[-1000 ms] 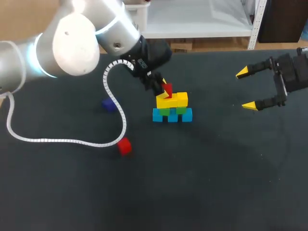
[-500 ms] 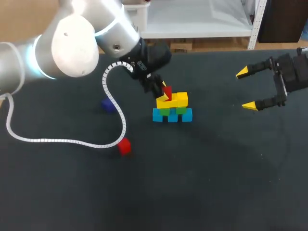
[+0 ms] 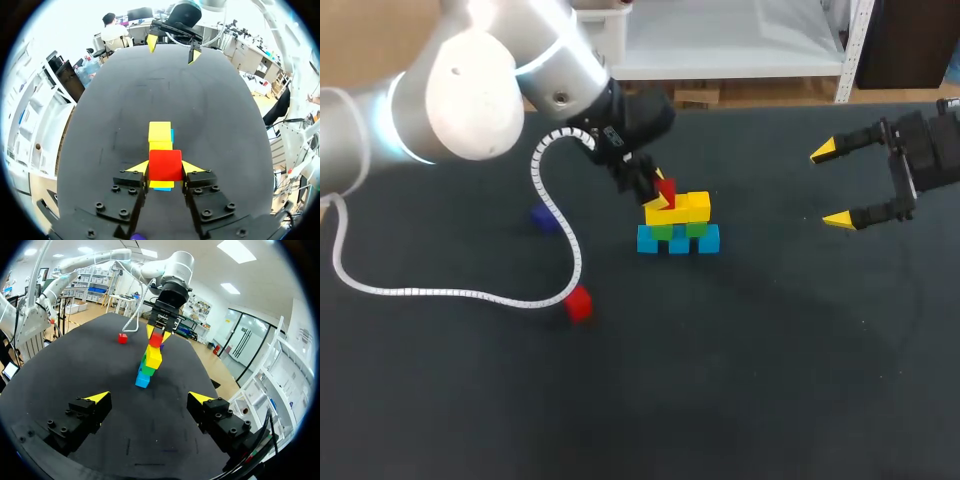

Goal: Place the blue cubes, place green cubes on the blue cubes, place the yellow cubes on the green cubes, then place the red cubes on the yellow cubes, and place purple cube on the red cubes.

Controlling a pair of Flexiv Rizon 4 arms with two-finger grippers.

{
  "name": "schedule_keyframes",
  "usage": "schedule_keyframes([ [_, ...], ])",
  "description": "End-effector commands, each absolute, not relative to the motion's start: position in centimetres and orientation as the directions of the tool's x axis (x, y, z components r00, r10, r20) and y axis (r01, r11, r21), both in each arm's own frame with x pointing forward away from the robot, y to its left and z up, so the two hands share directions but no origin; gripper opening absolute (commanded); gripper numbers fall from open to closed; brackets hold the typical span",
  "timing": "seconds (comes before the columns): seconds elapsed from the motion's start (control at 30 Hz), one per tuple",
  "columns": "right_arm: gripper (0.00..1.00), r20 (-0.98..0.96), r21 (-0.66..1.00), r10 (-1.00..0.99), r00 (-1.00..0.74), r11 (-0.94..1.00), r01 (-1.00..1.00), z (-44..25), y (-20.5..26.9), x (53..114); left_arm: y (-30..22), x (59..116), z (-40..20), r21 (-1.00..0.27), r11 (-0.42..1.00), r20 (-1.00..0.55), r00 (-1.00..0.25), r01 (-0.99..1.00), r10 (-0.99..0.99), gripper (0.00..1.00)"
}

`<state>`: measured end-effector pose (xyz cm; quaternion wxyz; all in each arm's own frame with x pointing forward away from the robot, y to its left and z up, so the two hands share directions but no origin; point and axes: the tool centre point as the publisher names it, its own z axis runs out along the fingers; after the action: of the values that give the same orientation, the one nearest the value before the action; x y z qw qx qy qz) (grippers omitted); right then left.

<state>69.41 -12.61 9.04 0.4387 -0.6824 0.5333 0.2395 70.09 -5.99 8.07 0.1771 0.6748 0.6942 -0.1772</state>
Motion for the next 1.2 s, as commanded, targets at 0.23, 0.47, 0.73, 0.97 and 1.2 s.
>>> schedule_keyframes([
  [0.23,1.00,-0.794,-0.343,-0.519,0.316,-0.046,-0.938,9.05,-12.59,69.43,-6.11,70.33,7.94,-0.012,0.017,-0.482,-0.020,1.000,0.876,0.12],
  [0.47,1.00,-0.794,-0.343,-0.519,0.316,-0.046,-0.938,9.05,-12.59,69.43,-6.20,70.55,7.94,-0.009,0.015,-0.484,-0.017,1.000,0.875,0.21],
  [0.73,1.00,-0.794,-0.343,-0.519,0.316,-0.046,-0.938,9.05,-12.59,69.43,-6.23,70.75,7.96,-0.004,0.011,-0.485,-0.012,1.000,0.874,0.22],
  [0.97,1.00,-0.794,-0.343,-0.519,0.316,-0.046,-0.938,9.05,-12.59,69.43,-6.10,70.77,7.92,-0.007,0.015,-0.484,-0.016,1.000,0.875,0.26],
  [1.2,1.00,-0.794,-0.343,-0.519,0.316,-0.046,-0.938,9.05,-12.59,69.43,-6.03,70.80,7.87,-0.008,0.016,-0.484,-0.017,1.000,0.875,0.32],
])
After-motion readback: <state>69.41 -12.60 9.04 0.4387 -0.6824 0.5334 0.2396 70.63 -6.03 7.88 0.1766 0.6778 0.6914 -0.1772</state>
